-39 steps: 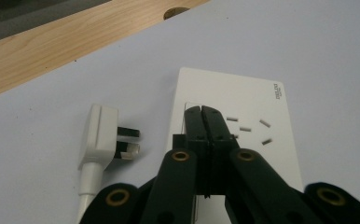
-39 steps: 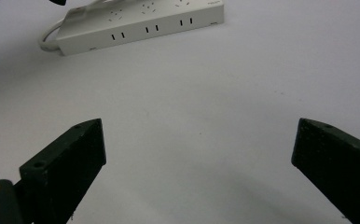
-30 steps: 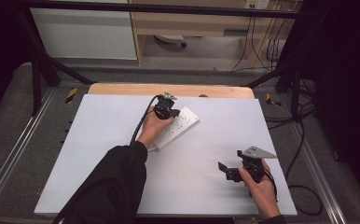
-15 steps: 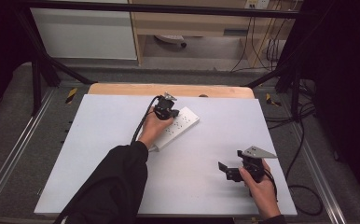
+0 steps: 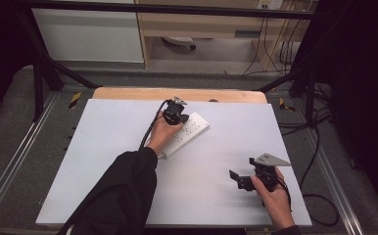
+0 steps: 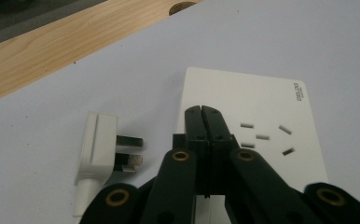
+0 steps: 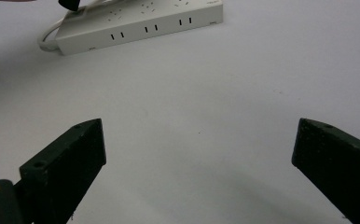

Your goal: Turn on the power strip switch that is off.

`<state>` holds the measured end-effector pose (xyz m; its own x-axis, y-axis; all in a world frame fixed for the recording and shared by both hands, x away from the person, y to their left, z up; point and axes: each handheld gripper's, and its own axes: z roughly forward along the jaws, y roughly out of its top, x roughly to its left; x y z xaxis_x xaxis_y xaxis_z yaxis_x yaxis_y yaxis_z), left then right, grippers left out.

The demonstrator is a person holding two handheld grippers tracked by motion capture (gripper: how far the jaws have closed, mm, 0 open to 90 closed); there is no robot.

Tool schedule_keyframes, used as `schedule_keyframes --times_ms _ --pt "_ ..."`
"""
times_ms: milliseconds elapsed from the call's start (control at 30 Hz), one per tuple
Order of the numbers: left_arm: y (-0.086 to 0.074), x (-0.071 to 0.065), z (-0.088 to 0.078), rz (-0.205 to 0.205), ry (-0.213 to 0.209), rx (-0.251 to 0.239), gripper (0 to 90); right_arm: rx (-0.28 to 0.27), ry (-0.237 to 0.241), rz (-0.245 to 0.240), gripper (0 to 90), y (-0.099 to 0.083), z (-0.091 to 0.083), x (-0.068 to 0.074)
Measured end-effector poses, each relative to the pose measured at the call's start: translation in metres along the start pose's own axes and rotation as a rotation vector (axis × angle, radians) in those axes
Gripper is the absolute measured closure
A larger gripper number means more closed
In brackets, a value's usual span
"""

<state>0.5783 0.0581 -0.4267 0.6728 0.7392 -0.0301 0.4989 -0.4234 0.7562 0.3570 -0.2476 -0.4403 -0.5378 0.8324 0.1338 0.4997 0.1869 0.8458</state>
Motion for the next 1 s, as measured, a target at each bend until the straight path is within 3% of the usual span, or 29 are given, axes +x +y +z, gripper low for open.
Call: schedule_keyframes --times_ms 333,733,1000 --pt "-0.0008 0.0010 -0.0006 0.015 0.002 0.029 90.0 0.008 0.004 -0.002 3.1 -0.0005 0.0005 0.0000" --pt "0.0013 -0.0020 -0.0042 0.009 -0.017 -0.016 90.0 0.006 0.002 -0.004 3.2 -0.0003 0.0008 -0.0001" --pt "0.0006 -0.0012 -0.0070 0.009 -0.022 -0.017 90.0 0.006 0.002 -0.005 3.1 -0.0002 0.0007 0.0000"
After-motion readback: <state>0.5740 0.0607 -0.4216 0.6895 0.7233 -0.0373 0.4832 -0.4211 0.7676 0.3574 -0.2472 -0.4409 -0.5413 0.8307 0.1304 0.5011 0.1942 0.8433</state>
